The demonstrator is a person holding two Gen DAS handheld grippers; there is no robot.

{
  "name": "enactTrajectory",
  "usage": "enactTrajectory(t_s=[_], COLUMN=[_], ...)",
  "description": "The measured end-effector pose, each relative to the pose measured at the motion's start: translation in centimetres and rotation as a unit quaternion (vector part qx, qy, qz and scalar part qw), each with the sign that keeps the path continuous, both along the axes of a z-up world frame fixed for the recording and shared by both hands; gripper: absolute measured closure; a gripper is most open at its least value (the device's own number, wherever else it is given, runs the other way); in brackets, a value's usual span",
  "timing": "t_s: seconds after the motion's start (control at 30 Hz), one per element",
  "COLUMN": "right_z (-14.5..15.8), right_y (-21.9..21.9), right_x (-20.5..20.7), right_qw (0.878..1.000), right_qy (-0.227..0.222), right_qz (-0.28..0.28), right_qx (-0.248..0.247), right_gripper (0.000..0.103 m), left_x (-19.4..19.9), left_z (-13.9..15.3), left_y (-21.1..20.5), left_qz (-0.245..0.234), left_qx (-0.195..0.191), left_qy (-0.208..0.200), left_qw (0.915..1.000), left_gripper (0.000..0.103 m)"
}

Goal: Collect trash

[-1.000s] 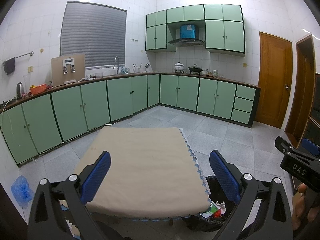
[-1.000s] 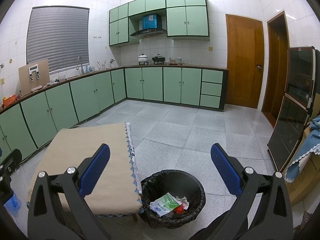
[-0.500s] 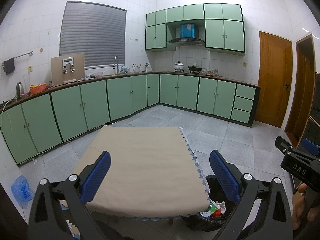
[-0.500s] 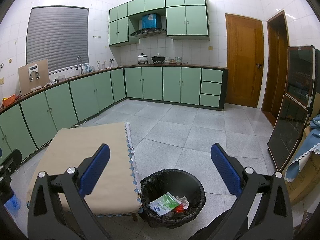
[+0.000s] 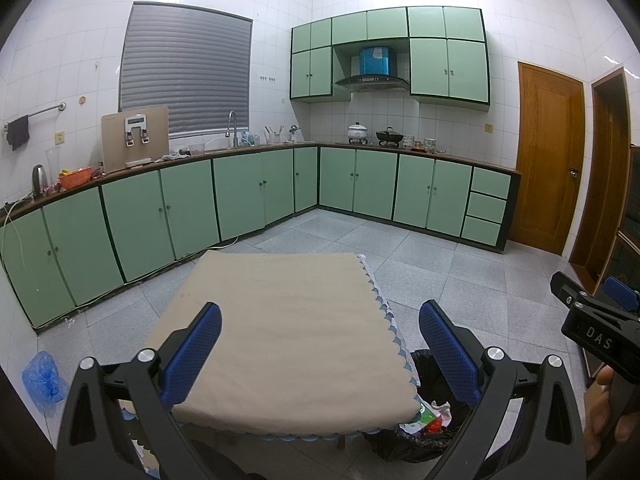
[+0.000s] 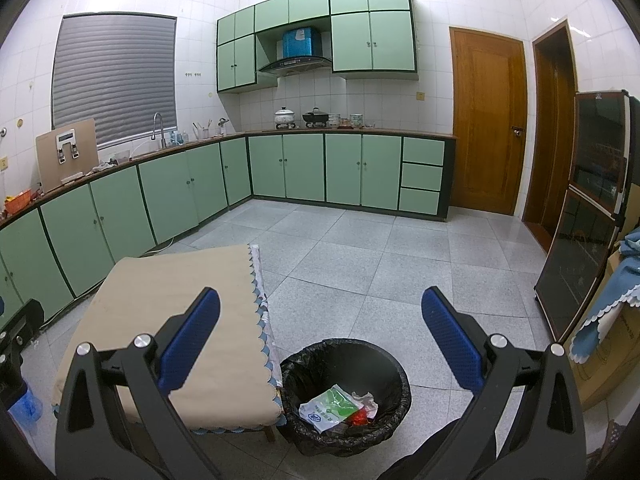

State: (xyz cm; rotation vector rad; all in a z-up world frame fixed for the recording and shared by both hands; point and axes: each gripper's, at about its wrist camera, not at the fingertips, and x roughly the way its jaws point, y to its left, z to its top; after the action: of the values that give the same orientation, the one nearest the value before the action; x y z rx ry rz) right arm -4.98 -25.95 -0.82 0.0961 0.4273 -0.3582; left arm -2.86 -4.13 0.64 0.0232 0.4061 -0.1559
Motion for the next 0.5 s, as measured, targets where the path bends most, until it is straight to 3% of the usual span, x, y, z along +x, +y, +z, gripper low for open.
enactTrajectory(t_s=[0.5], right_z=[0.01], right_y=[0.10], right_x=[0.10], right_qw=[1.000], right_qy=[0.001], right_qz=[0.000], right_qx=[0.000], right_gripper=[0.005], left_x=[0.03], left_z=[-0.07], left_y=[0.04], left_qz=[0.000], left_qx=[0.000], left_qy=[0.002], left_qw=[1.0000], left_gripper=[0.006])
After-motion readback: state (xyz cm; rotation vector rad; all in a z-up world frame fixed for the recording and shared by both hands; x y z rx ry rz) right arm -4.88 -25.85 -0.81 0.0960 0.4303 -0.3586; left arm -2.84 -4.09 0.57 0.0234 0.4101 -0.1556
